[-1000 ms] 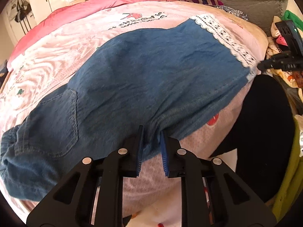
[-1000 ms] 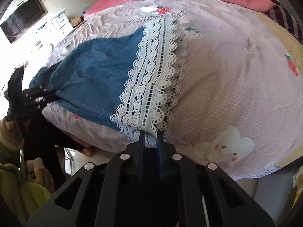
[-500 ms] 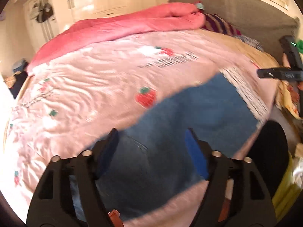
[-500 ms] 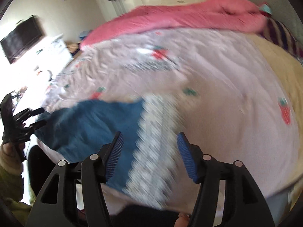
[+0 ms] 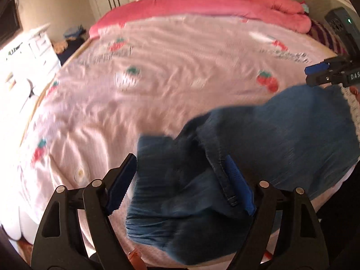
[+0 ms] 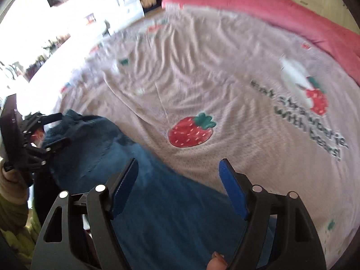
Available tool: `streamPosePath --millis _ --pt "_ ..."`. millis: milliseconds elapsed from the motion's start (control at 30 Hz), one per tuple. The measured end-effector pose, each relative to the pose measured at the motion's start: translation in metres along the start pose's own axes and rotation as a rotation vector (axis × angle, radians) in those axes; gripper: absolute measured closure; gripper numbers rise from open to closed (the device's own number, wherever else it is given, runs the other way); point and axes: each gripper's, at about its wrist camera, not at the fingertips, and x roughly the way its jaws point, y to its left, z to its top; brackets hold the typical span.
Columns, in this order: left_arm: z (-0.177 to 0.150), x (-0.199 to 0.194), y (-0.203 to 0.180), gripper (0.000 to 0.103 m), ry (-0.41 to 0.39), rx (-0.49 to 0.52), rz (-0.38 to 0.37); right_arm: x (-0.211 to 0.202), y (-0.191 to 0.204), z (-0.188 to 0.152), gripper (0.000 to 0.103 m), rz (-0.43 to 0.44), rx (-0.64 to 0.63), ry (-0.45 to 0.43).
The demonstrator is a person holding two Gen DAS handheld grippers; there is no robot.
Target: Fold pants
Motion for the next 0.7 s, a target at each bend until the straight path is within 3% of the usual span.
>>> streamPosePath --millis 200,433,567,700 --pt "-0.023 0.017 0.018 0.023 0.02 -0.069 -0.073 -0.011 0.021 -0.052 0.032 0.078 -0.055 0.033" --pt "-0.019 0.008 0.016 0.021 -0.013 -0.056 -0.063 -0.007 0.043 -0.097 0.03 0.134 -0.057 0.078" --pt "-0.013 -0.014 0.015 0.021 -0.055 -0.047 -0.062 -0.028 0.039 -0.094 0.03 0.137 -0.04 0.012" --pt "0.002 -0.048 0.013 0.021 -0.13 -0.037 -0.091 -0.071 0.015 -0.085 0.03 0.061 0.009 -0.131"
